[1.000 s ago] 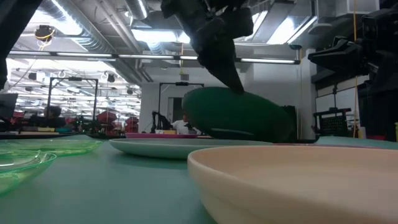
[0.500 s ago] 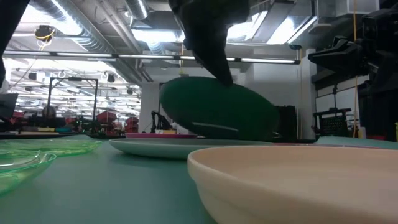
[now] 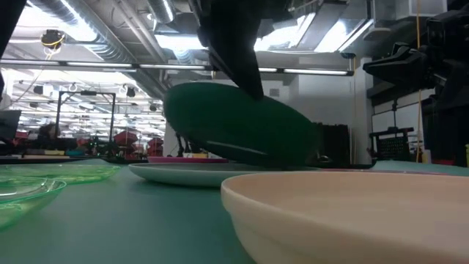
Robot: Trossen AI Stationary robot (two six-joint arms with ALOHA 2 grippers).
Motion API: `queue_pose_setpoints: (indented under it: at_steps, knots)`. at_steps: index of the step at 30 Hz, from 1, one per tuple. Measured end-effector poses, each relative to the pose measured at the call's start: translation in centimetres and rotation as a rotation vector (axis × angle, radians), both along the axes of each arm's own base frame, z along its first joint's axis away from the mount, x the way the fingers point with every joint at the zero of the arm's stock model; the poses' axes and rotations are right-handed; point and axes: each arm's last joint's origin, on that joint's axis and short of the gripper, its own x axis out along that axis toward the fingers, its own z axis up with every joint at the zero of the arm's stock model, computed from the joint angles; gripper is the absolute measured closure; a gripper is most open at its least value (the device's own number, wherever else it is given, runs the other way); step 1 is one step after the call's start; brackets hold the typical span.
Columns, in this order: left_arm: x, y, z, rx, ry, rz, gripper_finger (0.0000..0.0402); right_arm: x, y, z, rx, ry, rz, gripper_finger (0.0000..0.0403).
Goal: Stack plastic plates
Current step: Stack the dark green plate on top of the light blue plate, then stack the pink plate on top of the dark green plate
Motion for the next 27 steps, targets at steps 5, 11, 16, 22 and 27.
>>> queue_pose_setpoints:
  at_steps: [5, 11, 16, 22, 27]
  knots:
    - [-0.3, -0.8, -0.2, 0.014, 0.002, -0.013, 0.0401, 0.0, 0.0, 0.0, 0.001, 0.0, 0.0, 0.0327]
    - [-0.5, -0.6, -1.7, 0.034, 0.006, -0.001, 0.0401, 0.0, 0.0, 0.0, 0.002, 0.0, 0.0, 0.0327]
    - [-0.7, -0.6, -3.2, 0.025, 0.002, -0.006, 0.0401, 0.0, 0.0, 0.0, 0.002, 0.0, 0.0, 0.0327]
    - [-0.9, -0.5, -3.6, 0.025, 0.006, -0.006, 0.0385, 0.0, 0.0, 0.0, 0.002, 0.0, 0.0, 0.0327]
    - [-0.9, -0.6, -3.6, 0.01, 0.008, -0.013, 0.0366, 0.0, 0.0, 0.0, 0.002, 0.001, 0.001, 0.0327]
